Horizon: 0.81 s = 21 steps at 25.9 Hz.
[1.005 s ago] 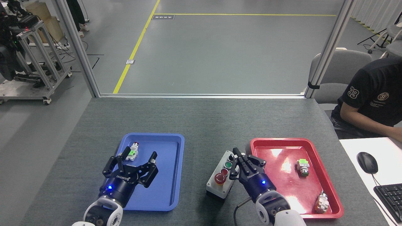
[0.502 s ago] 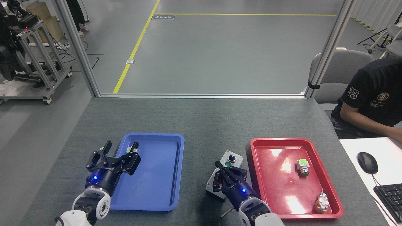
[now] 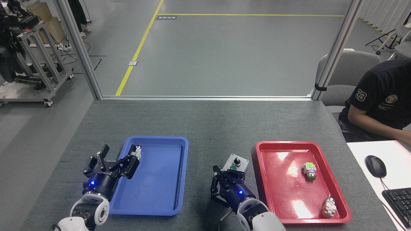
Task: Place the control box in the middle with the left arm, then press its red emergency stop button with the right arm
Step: 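Press the red emergency stop button on the box with the right gripper, then lift the right gripper off the box back over the red tray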
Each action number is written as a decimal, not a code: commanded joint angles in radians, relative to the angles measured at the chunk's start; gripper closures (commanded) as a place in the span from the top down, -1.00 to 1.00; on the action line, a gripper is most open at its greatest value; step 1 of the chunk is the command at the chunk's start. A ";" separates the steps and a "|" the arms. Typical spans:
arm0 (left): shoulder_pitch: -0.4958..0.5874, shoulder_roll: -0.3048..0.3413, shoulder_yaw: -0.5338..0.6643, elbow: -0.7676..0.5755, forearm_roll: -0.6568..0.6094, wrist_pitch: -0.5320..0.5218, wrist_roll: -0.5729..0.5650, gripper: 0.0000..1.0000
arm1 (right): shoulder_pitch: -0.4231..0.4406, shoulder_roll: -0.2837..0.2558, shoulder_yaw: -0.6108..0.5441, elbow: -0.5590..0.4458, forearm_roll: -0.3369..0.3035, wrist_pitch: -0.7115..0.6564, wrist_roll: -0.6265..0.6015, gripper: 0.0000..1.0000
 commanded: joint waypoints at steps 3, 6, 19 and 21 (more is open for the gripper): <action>-0.001 0.000 0.000 -0.001 0.000 -0.001 -0.008 0.98 | 0.006 0.004 0.005 0.058 0.063 0.000 0.008 -1.00; 0.004 0.000 0.000 0.001 0.000 -0.001 -0.008 0.98 | 0.005 0.005 -0.009 0.035 0.041 -0.004 0.008 -1.00; 0.034 0.000 -0.002 -0.013 -0.003 -0.007 0.003 0.98 | -0.021 -0.061 -0.392 -0.227 -0.293 -0.036 0.012 1.00; 0.086 -0.002 -0.006 -0.050 0.000 -0.007 0.003 0.98 | -0.021 -0.076 -0.438 -0.201 -0.292 -0.001 0.018 1.00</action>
